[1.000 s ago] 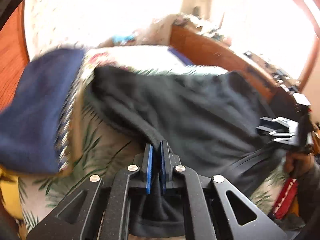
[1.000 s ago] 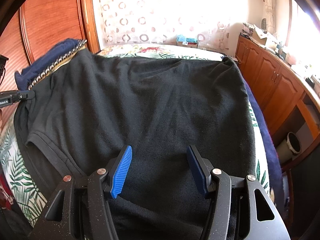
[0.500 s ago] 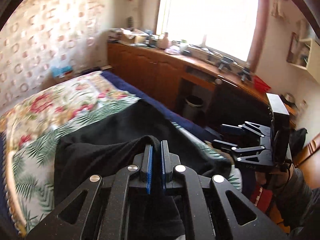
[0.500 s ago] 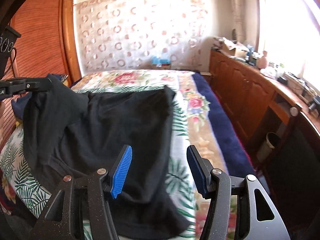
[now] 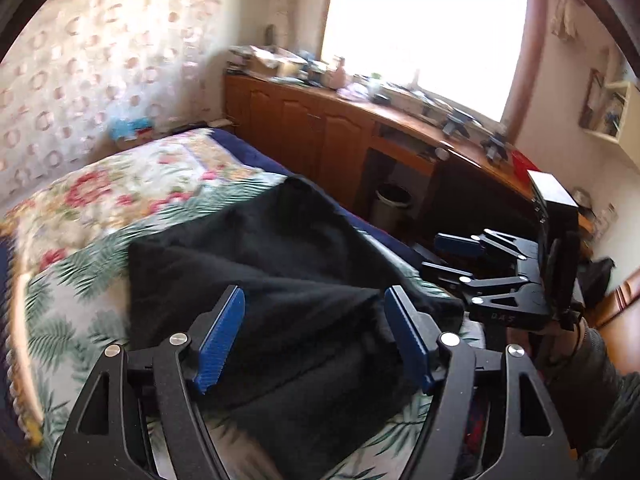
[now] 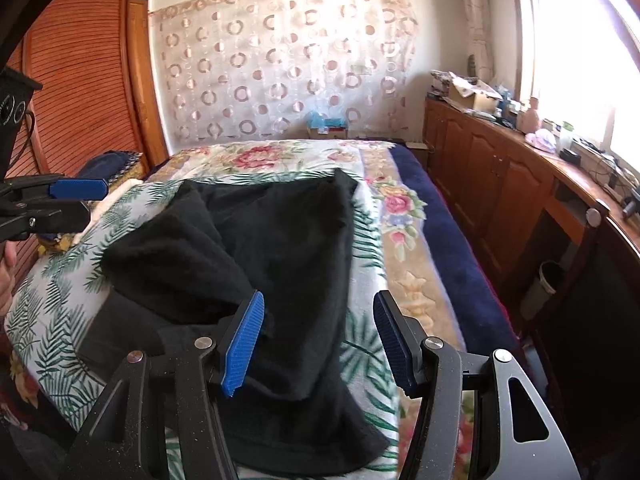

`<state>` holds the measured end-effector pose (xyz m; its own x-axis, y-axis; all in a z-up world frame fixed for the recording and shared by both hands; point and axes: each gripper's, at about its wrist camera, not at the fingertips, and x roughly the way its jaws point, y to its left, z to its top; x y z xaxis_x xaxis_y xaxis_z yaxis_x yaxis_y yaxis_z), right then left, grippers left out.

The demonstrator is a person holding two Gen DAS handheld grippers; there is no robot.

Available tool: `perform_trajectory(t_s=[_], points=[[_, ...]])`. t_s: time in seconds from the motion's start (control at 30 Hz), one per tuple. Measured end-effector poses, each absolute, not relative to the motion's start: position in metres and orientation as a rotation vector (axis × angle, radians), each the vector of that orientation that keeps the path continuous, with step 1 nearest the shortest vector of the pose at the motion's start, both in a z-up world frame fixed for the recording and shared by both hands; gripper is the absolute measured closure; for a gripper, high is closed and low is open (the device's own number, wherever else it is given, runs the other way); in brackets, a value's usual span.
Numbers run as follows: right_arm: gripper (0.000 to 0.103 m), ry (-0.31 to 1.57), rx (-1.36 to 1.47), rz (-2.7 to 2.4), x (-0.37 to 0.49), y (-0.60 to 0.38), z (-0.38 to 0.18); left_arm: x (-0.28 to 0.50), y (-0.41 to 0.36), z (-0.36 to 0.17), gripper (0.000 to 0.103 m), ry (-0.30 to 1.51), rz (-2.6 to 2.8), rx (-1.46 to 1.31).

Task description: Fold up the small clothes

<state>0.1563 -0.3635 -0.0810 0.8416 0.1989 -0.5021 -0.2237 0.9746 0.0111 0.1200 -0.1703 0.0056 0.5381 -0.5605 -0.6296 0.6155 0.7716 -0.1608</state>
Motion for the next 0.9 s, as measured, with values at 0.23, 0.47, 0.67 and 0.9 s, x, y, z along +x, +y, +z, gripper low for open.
perform_trajectory(t_s=[0.23,0.47,0.67,0.9], points=[[0.044,0.522,-0.09,0.337,0.173,-0.328,-0.077,0.106,-0.088,-0.007,0.03,0.674,-0.484,0.041],[0.044,0.541,-0.146,0.497,0.21,-0.265,-0.074,0.1,-0.029,-0.021,0.03,0.665,-0.347,0.019],[0.038,0.578,-0.214,0.607,0.24,-0.212,-0.082,0.093,-0.004,-0.023,0.03,0.65,-0.295,-0.016],[0.038,0.639,-0.309,0.675,0.267,-0.168,-0.096,0.092,0.013,-0.023,0.03,0.641,-0.272,-0.023]])
